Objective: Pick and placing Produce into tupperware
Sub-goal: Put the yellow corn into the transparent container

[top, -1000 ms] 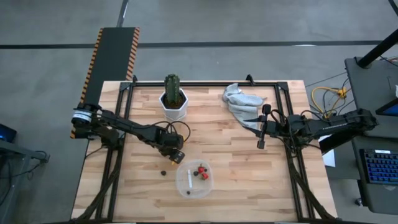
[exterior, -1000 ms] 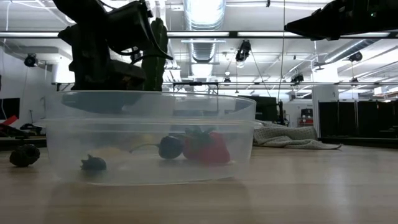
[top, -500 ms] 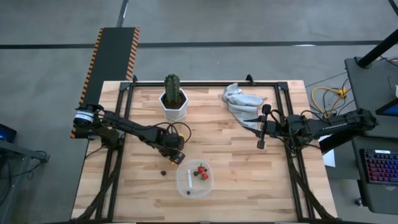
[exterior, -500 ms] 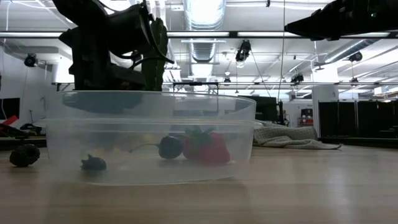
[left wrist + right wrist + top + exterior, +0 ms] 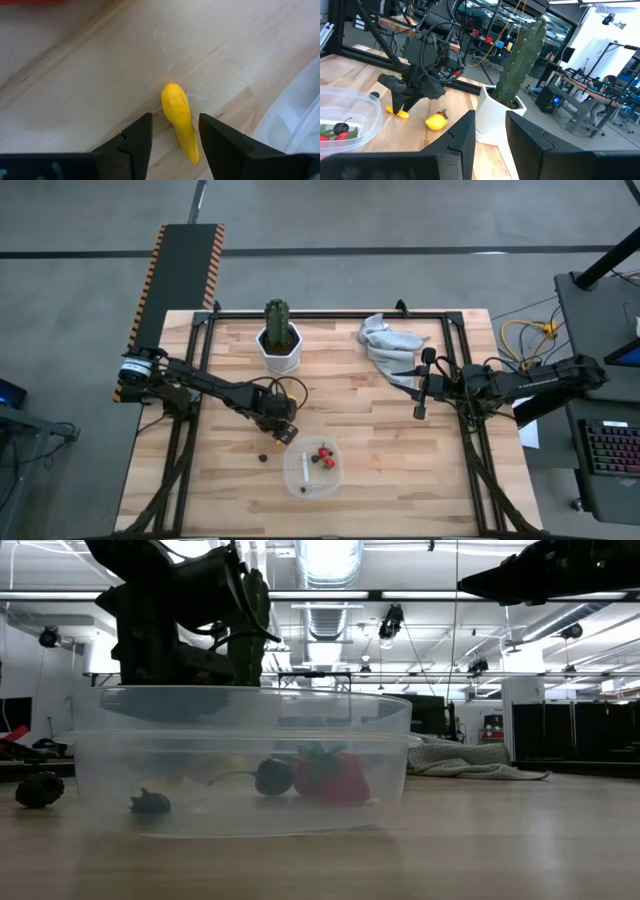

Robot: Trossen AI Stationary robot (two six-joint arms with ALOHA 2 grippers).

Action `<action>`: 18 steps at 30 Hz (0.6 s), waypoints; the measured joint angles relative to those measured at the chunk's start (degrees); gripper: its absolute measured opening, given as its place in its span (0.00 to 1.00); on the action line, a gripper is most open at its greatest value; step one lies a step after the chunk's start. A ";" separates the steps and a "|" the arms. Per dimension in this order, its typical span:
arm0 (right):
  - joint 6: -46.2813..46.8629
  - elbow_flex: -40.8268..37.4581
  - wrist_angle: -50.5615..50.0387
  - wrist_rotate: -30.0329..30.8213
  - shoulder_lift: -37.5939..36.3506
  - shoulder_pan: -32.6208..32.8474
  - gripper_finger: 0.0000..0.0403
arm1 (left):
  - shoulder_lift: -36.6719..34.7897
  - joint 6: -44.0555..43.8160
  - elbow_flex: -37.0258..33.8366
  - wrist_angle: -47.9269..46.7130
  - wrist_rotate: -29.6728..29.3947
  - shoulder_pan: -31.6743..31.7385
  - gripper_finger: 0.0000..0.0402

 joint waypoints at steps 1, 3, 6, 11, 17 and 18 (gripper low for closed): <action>0.00 0.00 -0.02 0.00 0.00 0.02 0.25 | 0.02 0.00 0.07 -0.06 -0.04 0.00 0.37; -0.37 0.00 -0.09 -0.01 0.00 0.00 0.25 | -0.22 -0.04 0.10 -0.08 -0.22 -0.02 0.37; -0.85 0.00 -0.09 -0.01 0.01 0.02 0.25 | -0.26 -0.04 0.35 -0.26 -0.28 -0.02 0.37; -0.85 0.00 -0.11 0.00 0.00 0.02 0.25 | -0.22 -0.02 0.53 -0.37 -0.30 -0.02 0.37; -0.85 0.00 -0.11 -0.01 0.00 0.02 0.25 | -0.22 0.00 0.31 -0.58 -0.48 -0.02 0.27; -0.85 0.00 -0.11 0.00 0.00 0.02 0.25 | -0.22 0.05 0.31 -0.64 -0.50 -0.02 0.25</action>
